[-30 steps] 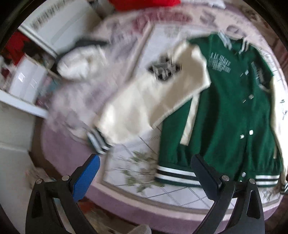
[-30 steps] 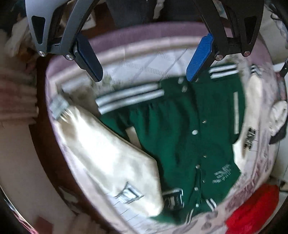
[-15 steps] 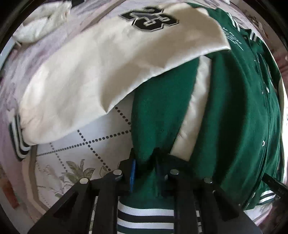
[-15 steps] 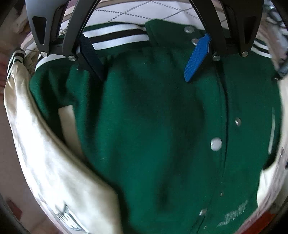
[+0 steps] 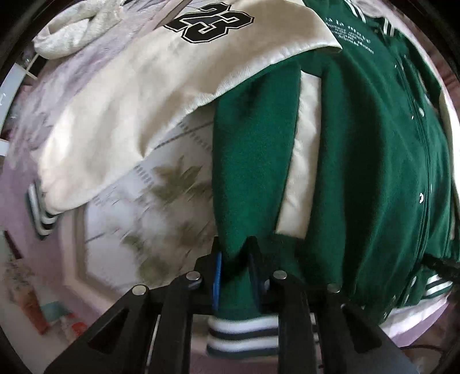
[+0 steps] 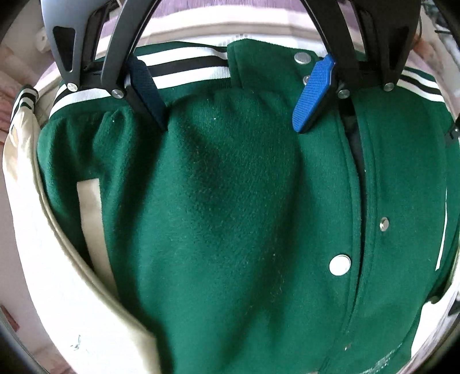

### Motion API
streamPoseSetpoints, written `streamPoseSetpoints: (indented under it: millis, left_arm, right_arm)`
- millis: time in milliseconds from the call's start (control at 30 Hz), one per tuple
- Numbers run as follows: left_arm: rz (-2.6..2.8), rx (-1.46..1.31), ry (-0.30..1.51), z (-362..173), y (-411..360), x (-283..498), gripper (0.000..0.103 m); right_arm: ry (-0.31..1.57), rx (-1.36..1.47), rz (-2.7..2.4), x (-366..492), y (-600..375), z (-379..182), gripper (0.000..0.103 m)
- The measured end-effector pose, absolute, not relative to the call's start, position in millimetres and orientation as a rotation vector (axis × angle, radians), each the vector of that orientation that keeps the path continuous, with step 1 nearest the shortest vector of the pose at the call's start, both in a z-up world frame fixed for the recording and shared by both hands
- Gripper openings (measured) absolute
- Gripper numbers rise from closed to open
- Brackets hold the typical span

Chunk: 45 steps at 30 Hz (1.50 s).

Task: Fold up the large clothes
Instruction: 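Grasp the striped cuff of one cream sleeve with the right gripper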

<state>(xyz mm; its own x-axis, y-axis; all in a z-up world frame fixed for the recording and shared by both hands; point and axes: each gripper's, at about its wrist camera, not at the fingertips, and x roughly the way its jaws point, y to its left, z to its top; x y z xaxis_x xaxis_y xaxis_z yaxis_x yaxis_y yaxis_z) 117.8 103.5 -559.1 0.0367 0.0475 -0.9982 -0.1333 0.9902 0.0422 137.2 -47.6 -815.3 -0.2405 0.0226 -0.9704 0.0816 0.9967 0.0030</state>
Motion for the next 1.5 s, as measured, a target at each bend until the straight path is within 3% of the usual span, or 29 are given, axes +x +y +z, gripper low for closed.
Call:
streamPoseSetpoints:
  millis: [167,200,233,300,333,600,700,767,833,1033,1233,1367,1500]
  left_arm:
    - [0.151,-0.052,1.356,-494,98,100,0.019]
    - [0.150,-0.048,1.331,-483,95,102,0.030]
    - [0.149,-0.042,1.302,-471,89,107,0.054]
    - [0.137,-0.042,1.255,-458,79,129,0.082]
    - [0.127,-0.046,1.248,-466,77,165,0.084]
    - [-0.044,-0.017,1.266,-511,-26,261,0.084]
    - [-0.075,0.063,1.282,-523,-63,279,0.084]
    - [-0.075,0.112,1.291,-531,-82,287,0.084]
    - [-0.063,0.148,1.304,-537,-92,292,0.084]
    - [0.044,0.138,1.330,-544,-62,303,0.084]
    - [0.175,-0.029,1.334,-529,25,302,0.084]
    - [0.300,-0.263,1.340,-518,113,280,0.084]
    - [0.430,-0.698,1.362,-536,218,235,0.084]
  right_arm:
    - [1.734,0.437,-0.129,131,-94,-787,0.089]
    - [1.698,0.520,-0.176,126,-110,-781,0.089]
    - [1.642,0.633,-0.258,115,-134,-774,0.089]
    - [1.542,0.799,-0.396,88,-175,-767,0.089]
    - [1.496,0.872,-0.466,72,-198,-770,0.089]
    - [1.017,1.477,-0.824,-27,-339,-819,0.089]
    - [0.858,1.550,-0.865,-27,-349,-830,0.089]
    - [0.784,1.535,-0.882,-17,-355,-828,0.084]
    - [0.787,1.491,-0.896,-4,-366,-821,0.020]
    - [0.799,1.284,-0.851,48,-378,-750,0.017]
    - [0.826,1.002,-0.578,182,-315,-651,0.016]
    - [0.887,0.847,-0.377,287,-227,-623,0.016]
    - [0.964,0.739,-0.253,351,-144,-620,0.016]
